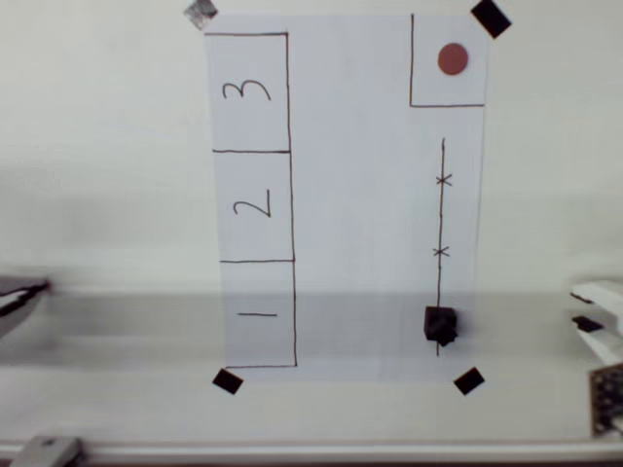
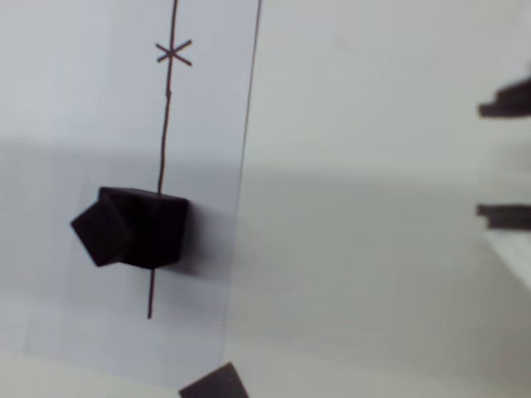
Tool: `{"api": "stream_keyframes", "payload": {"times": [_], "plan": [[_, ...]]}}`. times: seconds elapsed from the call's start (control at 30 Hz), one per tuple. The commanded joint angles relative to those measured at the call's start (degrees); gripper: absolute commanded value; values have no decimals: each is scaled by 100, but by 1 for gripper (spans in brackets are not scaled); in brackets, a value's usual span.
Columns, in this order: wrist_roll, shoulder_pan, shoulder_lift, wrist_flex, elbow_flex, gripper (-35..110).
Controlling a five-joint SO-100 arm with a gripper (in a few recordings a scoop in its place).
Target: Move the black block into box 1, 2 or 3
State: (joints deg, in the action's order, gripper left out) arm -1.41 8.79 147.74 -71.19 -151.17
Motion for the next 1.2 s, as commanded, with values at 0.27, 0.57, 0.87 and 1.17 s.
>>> {"api": "stream_keyframes", "payload": {"times": [0.27, 0.57, 0.87, 1.17], "plan": [[-264, 246, -2865, 141, 2795, 16], [-53, 299, -4236, 229, 3814, 25], [70, 413, -5115, 229, 4447, 28], [-220, 721, -5739, 246, 5027, 28]]}}
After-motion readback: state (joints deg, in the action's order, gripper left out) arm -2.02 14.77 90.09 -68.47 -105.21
